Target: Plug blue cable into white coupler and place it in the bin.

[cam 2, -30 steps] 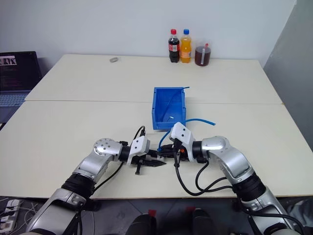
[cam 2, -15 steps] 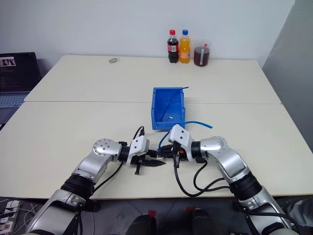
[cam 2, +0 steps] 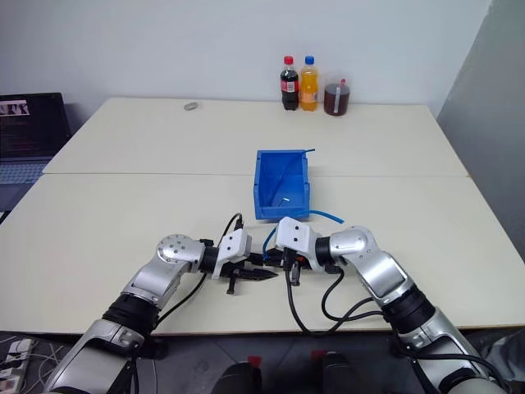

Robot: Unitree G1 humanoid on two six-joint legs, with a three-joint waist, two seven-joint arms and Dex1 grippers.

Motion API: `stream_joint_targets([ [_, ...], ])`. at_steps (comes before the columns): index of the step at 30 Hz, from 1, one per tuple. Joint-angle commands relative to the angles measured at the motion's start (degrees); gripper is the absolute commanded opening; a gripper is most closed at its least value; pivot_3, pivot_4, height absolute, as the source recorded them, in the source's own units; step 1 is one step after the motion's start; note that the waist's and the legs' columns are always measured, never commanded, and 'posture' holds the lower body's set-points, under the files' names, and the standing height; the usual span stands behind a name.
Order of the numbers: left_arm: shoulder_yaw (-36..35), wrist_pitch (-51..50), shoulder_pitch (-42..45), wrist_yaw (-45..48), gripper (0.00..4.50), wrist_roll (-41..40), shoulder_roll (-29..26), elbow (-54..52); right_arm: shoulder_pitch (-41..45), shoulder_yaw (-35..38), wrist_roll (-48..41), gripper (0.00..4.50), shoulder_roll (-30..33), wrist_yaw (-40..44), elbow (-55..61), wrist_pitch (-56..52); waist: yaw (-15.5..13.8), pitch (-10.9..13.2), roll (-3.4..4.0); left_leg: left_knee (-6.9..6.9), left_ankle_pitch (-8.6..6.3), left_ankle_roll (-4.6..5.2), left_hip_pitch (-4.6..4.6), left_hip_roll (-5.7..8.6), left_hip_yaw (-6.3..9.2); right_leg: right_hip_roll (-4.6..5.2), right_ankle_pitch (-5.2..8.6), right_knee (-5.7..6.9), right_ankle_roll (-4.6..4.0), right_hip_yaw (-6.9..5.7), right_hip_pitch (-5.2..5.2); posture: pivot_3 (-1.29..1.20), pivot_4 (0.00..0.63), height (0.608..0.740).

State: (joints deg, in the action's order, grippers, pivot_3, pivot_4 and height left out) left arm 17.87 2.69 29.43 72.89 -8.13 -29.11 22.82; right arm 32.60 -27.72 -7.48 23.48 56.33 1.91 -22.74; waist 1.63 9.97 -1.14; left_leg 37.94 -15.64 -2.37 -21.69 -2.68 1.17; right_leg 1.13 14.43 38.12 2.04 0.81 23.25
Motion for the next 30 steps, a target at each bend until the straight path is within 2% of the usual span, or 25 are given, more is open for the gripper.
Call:
stream_joint_targets([
  [1,-0.83,-0.14,-0.51,-1.46,0.79,0.94,0.04,-1.55,-2.93,-2.32,0.93,0.13,-0.43,0.85,-4.38,-4.09,0.02,-0.22,0.02,0.0,0.0,0.0,0.02,0.0,0.0,0.0,0.0,0.0,0.0,0.0,-0.01,0.0,0.15,0.74],
  [3,-1.31,-0.66,-1.01,-1.66,0.79,0.49,-0.03,-2.42,-3.55,-0.98,0.21,0.13,-0.99,0.04,-4.34,-4.87,0.02,-0.37,0.01,0.0,0.0,0.0,0.03,0.0,0.02,-0.01,0.0,0.01,0.0,0.0,-0.01,0.0,0.15,0.74],
  [4,-1.67,-1.11,-1.28,-1.6,1.35,-0.08,-0.11,-3.03,-3.77,-0.12,-0.23,0.13,-1.3,-0.3,-4.18,-5.39,0.03,-0.4,0.01,0.0,0.0,0.0,0.03,0.0,0.02,-0.01,0.0,0.01,0.0,0.0,-0.02,0.0,0.15,0.74],
  [6,-2.94,-2.52,-1.84,-2.06,1.62,-1.58,-0.35,-5.06,-3.85,2.62,-2.11,0.13,-2.31,-1.38,-3.04,-7.75,0.03,-0.45,0.02,0.0,0.0,0.0,0.03,0.0,0.01,-0.01,0.0,0.01,0.0,0.01,-0.02,0.0,0.15,0.74],
  [7,-3.71,-3.25,-2.06,-2.76,1.93,-2.03,-0.44,-6.22,-3.75,4.1,-3.27,0.13,-2.86,-1.91,-2.26,-9.27,0.02,-0.45,0.02,0.0,0.0,0.0,0.02,-0.01,0.01,-0.01,0.0,0.01,-0.01,0.02,-0.02,0.0,0.15,0.74],
  [11,-7.23,-9.95,-4.12,-5.15,2.68,-4.6,-2.48,-14.16,-2.26,11.89,-10.39,0.13,-5.98,-5.49,2.06,-18.54,0.01,-0.43,0.04,0.0,0.0,0.0,-0.05,-0.02,0.07,-0.01,-0.01,0.01,-0.03,-0.01,0.01,0.0,0.15,0.74],
  [15,-12.0,-18.41,-8.36,-8.25,3.57,-8.32,-5.8,-24.75,4.83,24.17,-21.75,0.13,-11.59,-11.6,3.63,-32.56,0.33,-0.22,0.13,-0.01,0.0,0.0,-0.19,-0.04,0.06,-0.01,-0.15,0.01,-0.27,0.0,0.16,0.0,0.15,0.74],
  [19,-18.55,-25.45,-10.49,-16.58,4.37,-11.17,-5.72,-32.85,14.71,29.01,-24.13,0.13,-11.27,-13.28,-4.48,-37.07,0.2,-0.14,0.22,-0.04,0.0,0.0,-0.3,-0.04,0.06,-0.01,-0.15,0.02,-0.26,0.01,0.3,0.0,0.15,0.74],
  [22,-21.4,-30.12,-11.86,-22.42,4.44,-13.13,-4.18,-38.74,22.14,30.15,-22.55,0.13,-10.49,-13.57,-17.1,-35.84,0.02,-0.14,0.2,-0.05,0.0,0.0,-0.3,-0.04,0.06,0.0,-0.15,-0.03,-0.26,-0.01,0.27,0.0,0.15,0.74],
  [29,-23.53,-36.16,-16.58,-31.07,4.44,-15.4,-1.36,-48.1,37.43,30.63,-14.12,0.13,-11.15,-17.26,-50.91,-20.37,0.22,-0.1,0.17,-0.11,-0.01,0.0,-0.34,-0.01,-0.22,0.05,-0.16,-0.14,-0.27,0.15,0.33,0.0,0.15,0.74],
  [30,-23.58,-36.53,-17.24,-32.01,4.48,-15.7,-1.03,-49.02,39.4,30.83,-12.99,0.47,-11.56,-18.54,-55.33,-17.5,0.25,-0.09,0.18,-0.12,-0.01,0.0,-0.35,-0.02,-0.22,0.05,-0.16,-0.13,-0.27,0.16,0.37,0.0,0.15,0.74],
])
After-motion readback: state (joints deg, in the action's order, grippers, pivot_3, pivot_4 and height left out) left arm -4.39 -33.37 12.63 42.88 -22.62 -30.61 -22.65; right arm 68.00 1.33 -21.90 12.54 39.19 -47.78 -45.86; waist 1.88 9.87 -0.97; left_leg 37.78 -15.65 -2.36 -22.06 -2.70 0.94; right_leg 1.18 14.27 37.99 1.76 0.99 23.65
